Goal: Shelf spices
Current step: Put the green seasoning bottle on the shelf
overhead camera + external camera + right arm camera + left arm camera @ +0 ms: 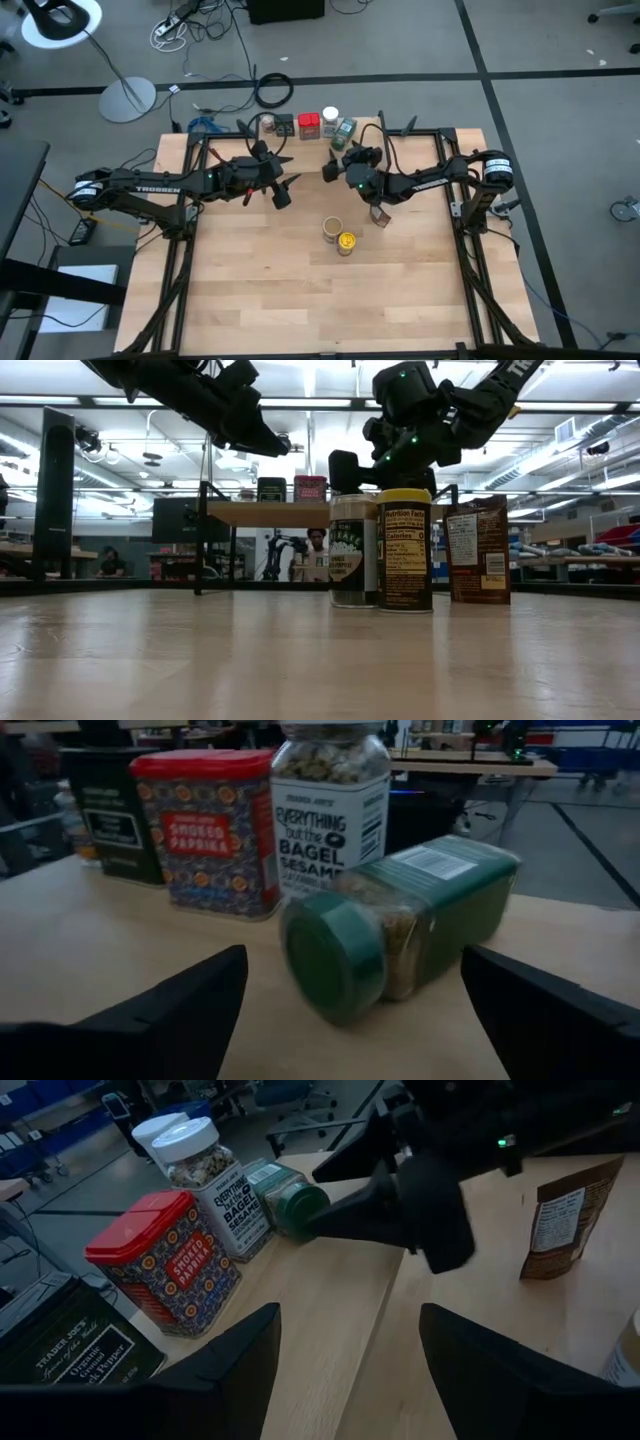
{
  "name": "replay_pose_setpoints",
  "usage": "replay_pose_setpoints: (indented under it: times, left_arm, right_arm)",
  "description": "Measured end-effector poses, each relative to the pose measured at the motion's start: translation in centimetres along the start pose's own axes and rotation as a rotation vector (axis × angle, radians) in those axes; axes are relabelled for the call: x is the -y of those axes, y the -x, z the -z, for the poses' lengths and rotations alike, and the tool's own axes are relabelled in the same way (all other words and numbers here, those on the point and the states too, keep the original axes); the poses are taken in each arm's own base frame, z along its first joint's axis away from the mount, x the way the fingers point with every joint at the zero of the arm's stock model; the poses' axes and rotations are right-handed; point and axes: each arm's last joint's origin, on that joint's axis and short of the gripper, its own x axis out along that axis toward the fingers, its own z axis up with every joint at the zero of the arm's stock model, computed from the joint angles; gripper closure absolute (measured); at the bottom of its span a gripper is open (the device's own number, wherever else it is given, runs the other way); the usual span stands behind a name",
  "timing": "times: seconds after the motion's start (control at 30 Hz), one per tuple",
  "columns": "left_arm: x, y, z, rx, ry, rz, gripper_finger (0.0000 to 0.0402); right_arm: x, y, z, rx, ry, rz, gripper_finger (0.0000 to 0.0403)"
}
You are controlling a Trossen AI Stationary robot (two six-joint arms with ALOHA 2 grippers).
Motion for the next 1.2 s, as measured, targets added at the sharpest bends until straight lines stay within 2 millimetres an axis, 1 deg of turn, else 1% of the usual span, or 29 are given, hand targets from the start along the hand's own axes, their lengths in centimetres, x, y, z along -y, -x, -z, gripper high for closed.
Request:
replay_pose_setpoints:
  times: [0.17, 0.47, 0.83, 1.2]
  left_arm:
    - [0.0, 0.0, 0.0, 0.001, 0.000, 0.008, 0.0158]
    - [0.0, 0.0, 0.0, 0.005, 0.001, 0.007, 0.0158]
    - [0.0, 0.0, 0.0, 0.005, 0.002, 0.004, 0.0158]
    - [0.0, 0.0, 0.0, 0.000, -0.005, 0.004, 0.0158]
  right_arm:
    - [-0.1, -0.2, -0.3, 0.005, -0.033, -0.044, 0.0036]
    - [0.2, -0.6, -0.5, 0.009, -0.086, -0.041, 0.0036]
    - [0.4, -0.9, -0.4, 0.005, -0.079, -0.019, 0.0037]
    - [-0.1, 0.7, 0.3, 0.020, 0.047, 0.084, 0.0056]
